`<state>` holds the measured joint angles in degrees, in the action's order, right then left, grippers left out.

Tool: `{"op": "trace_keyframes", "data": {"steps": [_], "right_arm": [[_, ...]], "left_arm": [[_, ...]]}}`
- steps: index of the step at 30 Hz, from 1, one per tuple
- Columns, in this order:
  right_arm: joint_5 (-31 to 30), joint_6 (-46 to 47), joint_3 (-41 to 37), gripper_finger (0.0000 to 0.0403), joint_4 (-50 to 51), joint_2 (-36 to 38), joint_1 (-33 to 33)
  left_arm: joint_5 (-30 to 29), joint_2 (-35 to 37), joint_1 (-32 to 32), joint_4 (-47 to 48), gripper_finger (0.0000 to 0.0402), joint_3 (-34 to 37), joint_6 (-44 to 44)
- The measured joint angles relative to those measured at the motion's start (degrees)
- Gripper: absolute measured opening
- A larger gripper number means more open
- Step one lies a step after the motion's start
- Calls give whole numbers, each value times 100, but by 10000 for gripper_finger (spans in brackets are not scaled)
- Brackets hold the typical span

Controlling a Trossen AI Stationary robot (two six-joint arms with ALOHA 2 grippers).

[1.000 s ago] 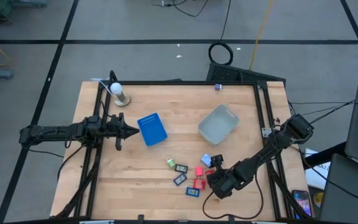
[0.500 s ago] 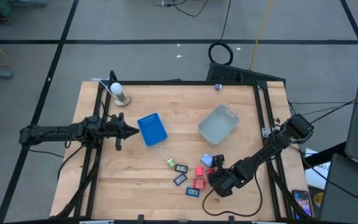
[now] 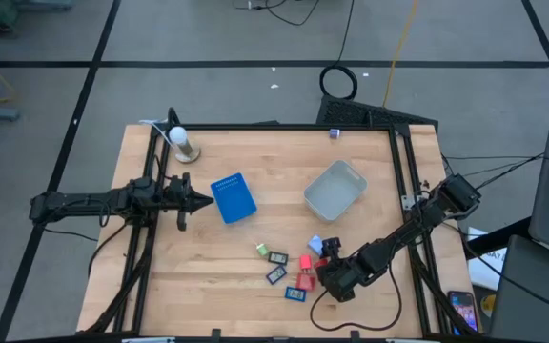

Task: Pick & Place Office items
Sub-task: Put the top red charger adapter into the grey bin

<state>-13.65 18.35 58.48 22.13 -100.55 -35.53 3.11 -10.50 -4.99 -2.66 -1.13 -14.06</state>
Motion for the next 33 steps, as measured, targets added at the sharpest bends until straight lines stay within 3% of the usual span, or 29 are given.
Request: {"op": "trace_keyframes", "data": {"steps": [4,11,21,29,33], "right_arm": [[29,45,0,343,6,0,44],[12,63,0,266,23,-2,61],[-129,43,-11,266,-20,65,0],[-634,-17,-11,266,-52,783,-302],[-1045,-533,-11,266,-388,1349,-461]], "left_arm": [[0,0,2,11,15,0,-13],[0,0,2,11,15,0,-8],[-1,1,1,34,15,0,-9],[-2,0,2,39,15,0,-9],[-1,0,1,37,15,0,-72]]}}
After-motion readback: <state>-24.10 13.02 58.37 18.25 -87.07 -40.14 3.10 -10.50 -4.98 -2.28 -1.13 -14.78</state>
